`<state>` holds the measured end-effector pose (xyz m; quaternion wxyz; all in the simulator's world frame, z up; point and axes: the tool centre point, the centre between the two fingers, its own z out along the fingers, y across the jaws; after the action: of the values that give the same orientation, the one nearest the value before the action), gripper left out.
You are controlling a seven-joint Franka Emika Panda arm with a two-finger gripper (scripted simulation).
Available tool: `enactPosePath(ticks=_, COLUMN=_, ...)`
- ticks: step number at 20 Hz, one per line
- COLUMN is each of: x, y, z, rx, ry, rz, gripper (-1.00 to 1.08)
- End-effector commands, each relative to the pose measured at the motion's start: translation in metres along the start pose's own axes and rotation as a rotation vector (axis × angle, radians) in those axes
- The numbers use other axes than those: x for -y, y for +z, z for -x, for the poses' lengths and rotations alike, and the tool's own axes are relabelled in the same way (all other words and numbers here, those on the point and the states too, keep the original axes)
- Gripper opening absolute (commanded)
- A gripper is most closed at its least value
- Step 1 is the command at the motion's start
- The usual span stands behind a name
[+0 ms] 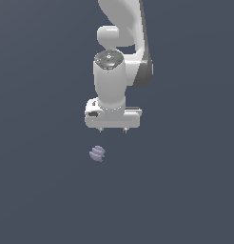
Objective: Pick up the object and move it to a goal position.
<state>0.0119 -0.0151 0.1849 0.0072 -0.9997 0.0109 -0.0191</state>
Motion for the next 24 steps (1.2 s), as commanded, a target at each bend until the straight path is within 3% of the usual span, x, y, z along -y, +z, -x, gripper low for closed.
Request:
enactPosePath(ticks=1, x=0.0, y=-0.003, z=-0.002, rx=-0.007, ry=-0.003, rz=-0.002, gripper=1.0)
enactPosePath(ticks=12, x=-0.009, y=0.008, z=-0.007, rx=-0.001, ry=0.043, rz=-0.001, gripper=1.0)
enactPosePath(ticks=24, x=-0.059, y=0.068, z=-0.029, rx=0.025, ry=0.282, rz=0.012, gripper=1.0)
